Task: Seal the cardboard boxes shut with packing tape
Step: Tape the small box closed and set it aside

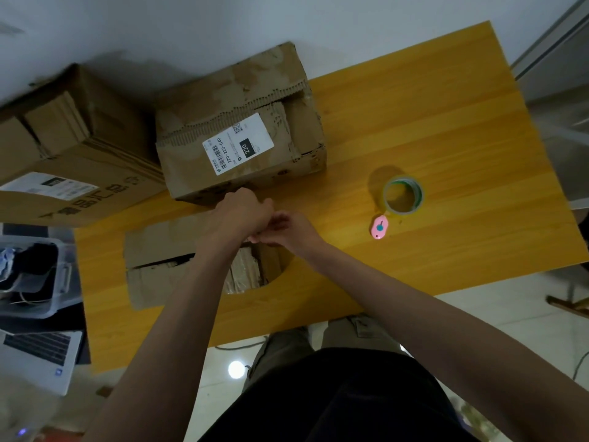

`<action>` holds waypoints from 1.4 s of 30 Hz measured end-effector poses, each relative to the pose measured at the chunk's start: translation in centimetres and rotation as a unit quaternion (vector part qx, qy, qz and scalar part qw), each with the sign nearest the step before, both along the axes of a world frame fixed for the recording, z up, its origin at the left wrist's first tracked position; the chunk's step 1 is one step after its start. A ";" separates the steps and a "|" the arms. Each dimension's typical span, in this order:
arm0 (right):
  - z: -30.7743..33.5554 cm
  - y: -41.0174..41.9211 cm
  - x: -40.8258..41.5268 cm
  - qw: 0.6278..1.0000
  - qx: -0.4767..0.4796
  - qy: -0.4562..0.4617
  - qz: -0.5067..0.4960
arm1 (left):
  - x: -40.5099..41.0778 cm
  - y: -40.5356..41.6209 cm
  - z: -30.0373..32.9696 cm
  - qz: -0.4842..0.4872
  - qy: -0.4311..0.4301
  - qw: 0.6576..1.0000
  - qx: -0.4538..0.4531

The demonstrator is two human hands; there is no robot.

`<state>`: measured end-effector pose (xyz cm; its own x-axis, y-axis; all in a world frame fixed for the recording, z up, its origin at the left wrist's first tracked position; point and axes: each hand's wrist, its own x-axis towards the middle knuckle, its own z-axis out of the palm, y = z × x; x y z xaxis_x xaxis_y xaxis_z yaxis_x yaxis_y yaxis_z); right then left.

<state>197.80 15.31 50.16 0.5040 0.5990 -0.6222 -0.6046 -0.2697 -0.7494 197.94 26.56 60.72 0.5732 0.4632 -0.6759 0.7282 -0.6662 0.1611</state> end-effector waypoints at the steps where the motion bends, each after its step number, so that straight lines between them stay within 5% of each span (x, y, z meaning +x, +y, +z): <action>1: 0.1 0.2 -0.2 1.000 -0.012 -0.012 -0.004 | 0.0 -0.1 0.0 -0.002 -0.001 1.000 0.003; 18: 1.4 0.2 -1.3 0.992 -0.077 -0.093 -0.036 | -0.3 -1.1 1.3 -0.057 0.004 0.997 0.047; 22: 1.1 0.5 -1.2 0.993 -0.092 -0.064 -0.035 | -1.9 -0.7 1.2 -0.119 -0.113 0.979 0.120; 26: 0.9 0.7 -1.8 0.993 -0.090 -0.035 -0.062 | -4.1 2.1 1.6 -0.196 -0.248 0.947 0.046; 31: 1.5 0.7 -2.8 0.993 -0.071 -0.073 -0.062 | -8.9 6.8 -0.4 -0.336 -0.024 0.937 0.090; 42: 3.4 0.8 -4.7 0.991 -0.012 -0.128 -0.039 | -10.2 7.9 -2.5 -0.395 0.000 0.915 0.078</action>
